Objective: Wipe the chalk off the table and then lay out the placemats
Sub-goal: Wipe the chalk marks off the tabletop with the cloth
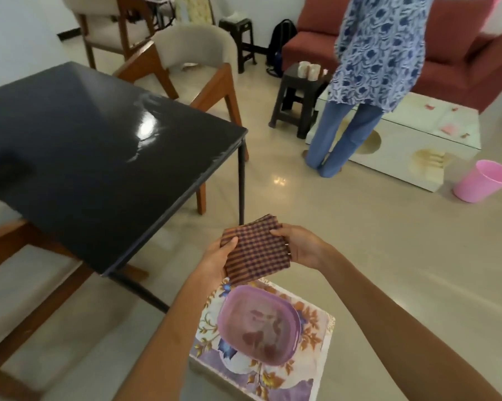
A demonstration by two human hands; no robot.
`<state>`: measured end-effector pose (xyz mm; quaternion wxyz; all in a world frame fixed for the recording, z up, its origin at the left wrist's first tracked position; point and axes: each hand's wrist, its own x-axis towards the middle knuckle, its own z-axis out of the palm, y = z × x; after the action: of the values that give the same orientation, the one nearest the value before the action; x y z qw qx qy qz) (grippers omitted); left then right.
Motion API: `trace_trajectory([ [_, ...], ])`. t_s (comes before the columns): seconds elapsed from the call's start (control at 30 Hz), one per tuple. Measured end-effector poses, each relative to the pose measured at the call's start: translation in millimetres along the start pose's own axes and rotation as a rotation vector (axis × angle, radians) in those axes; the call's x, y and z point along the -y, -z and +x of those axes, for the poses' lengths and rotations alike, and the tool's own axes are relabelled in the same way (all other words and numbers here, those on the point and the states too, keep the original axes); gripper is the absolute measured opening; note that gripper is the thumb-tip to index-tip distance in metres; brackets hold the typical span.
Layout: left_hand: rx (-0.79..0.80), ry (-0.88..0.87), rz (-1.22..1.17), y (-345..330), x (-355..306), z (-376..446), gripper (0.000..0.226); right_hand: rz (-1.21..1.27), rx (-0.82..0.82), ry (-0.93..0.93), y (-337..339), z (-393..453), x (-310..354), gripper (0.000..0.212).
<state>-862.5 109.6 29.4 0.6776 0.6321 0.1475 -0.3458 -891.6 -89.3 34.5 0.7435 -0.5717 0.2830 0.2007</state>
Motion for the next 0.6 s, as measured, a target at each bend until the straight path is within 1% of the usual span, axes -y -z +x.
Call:
trace_trajectory([
  [0.13, -0.077, 0.031, -0.048, 10, 2, 8, 0.035, -0.072, 0.068, -0.055, -5, 30, 13, 0.028],
  [0.23, -0.167, 0.036, -0.144, 10, 10, 15, 0.033, -0.170, 0.163, -0.095, -9, 52, 24, 0.028],
  [0.37, -0.376, 0.022, -0.351, -3, 33, 27, 0.033, -0.380, 0.358, -0.158, -8, 93, 31, 0.039],
  [0.43, -0.485, 0.013, -0.475, -16, 47, 27, 0.027, -0.473, 0.437, -0.222, -8, 110, 26, 0.042],
  [0.5, -0.612, 0.025, -0.580, -35, 63, 25, 0.021, -0.583, 0.523, -0.245, -8, 117, 18, 0.041],
  [0.6, -0.782, 0.046, -0.636, -58, 88, 14, 0.015, -0.660, 0.619, -0.301, -5, 116, -4, 0.036],
])
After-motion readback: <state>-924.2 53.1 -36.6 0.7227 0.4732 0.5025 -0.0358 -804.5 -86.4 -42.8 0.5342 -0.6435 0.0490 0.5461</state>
